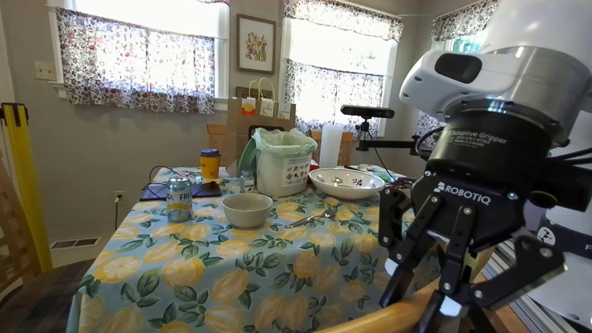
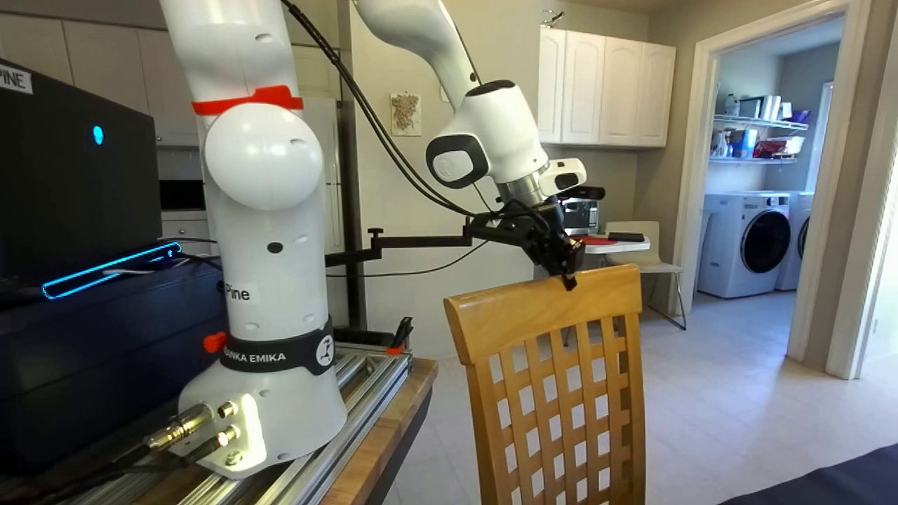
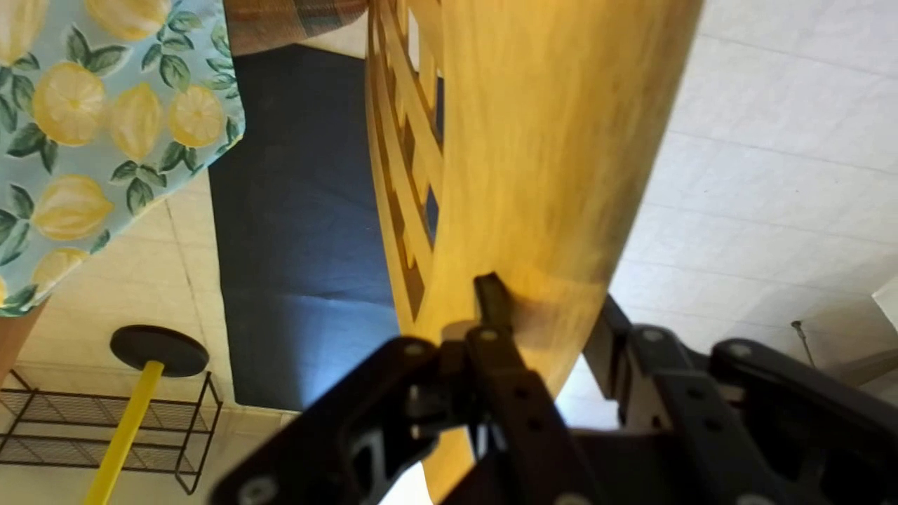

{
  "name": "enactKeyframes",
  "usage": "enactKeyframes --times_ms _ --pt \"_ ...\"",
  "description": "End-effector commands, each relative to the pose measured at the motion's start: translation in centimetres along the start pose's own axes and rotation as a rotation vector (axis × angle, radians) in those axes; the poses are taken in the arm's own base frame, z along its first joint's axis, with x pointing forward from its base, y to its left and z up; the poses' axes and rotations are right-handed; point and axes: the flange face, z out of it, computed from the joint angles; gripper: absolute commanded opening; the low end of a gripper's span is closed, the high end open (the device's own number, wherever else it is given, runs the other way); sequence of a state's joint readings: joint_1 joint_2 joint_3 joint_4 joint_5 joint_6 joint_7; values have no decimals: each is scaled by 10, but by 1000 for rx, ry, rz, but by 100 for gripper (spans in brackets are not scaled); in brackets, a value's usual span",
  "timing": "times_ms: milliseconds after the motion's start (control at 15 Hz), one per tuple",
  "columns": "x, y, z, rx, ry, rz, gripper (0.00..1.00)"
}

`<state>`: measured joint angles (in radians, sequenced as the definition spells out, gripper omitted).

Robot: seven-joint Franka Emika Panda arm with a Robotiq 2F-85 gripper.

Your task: Pull the chair back

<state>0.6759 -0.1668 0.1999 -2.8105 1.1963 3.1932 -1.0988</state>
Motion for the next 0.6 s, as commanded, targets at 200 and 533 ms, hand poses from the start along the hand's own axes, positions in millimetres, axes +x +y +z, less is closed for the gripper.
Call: enactKeyframes --times_ms 200,533 --pt "6 -50 -12 133 24 -85 7" --pt "7 -53 -14 137 30 -86 7"
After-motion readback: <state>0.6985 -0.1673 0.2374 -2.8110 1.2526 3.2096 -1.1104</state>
